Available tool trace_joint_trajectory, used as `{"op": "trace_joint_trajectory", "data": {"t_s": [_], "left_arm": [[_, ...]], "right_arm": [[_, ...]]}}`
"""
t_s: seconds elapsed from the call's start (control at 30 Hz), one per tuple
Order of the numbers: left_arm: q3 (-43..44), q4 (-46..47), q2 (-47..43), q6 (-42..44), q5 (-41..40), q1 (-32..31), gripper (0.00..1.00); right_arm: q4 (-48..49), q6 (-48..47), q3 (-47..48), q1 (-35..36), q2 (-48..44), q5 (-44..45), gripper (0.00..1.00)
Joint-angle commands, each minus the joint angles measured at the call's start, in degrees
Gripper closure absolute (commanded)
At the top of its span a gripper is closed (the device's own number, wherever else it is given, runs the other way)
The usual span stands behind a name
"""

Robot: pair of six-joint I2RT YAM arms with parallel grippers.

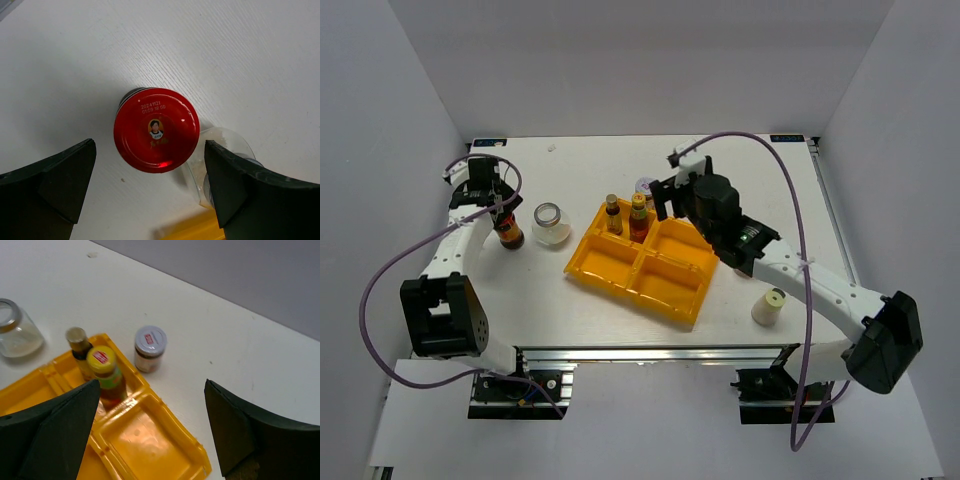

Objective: Organize the condiment bottles

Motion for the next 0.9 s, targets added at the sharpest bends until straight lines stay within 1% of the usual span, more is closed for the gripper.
{"op": "trace_joint_trajectory", "data": {"t_s": [0.0,0.2,0.33,0.53,0.57,0.63,0.67,0.77,0.8,0.87], "left_arm": [[3.7,-0.2,1.0,0.8,0.4,0.1,0.02],[5.4,0.1,5.0,1.5,0.9,1.4,0.02],[6.7,0.0,7.6,1.8,0.4,1.9,0.02],[8.1,0.8,10.8,2.4,1.9,2.1,0.02],[8.2,0.9,10.9,2.5,2.1,2.1,0.03],[8.3,0.9,11.0,2.8,2.3,2.1,0.07],[8.2,0.8,10.9,2.8,2.2,2.1,0.14],[8.0,0.7,10.7,3.0,2.0,2.1,0.27],[8.0,0.5,10.7,3.0,2.1,2.1,0.36],[8.0,0.0,10.7,3.0,2.1,2.1,0.46]], "right_arm": [[2.4,3.6,-4.2,-2.5,-4.2,4.7,0.11],[2.2,3.8,-7.8,-4.2,-7.1,4.9,0.11],[1.2,5.2,-8.2,-4.6,-7.1,4.9,0.11],[0.2,6.1,-9.5,-5.2,-7.4,5.4,0.11],[0.1,6.2,-9.6,-5.3,-7.5,5.4,0.11],[-0.1,6.4,-9.8,-5.3,-8.0,5.3,0.11],[0.0,6.4,-10.3,-5.3,-8.4,5.3,0.11],[0.6,6.3,-10.8,-5.3,-8.5,6.3,0.11],[0.3,6.3,-10.9,-5.4,-8.5,6.6,0.11],[-0.3,6.4,-10.9,-5.5,-8.8,7.4,0.11]]}}
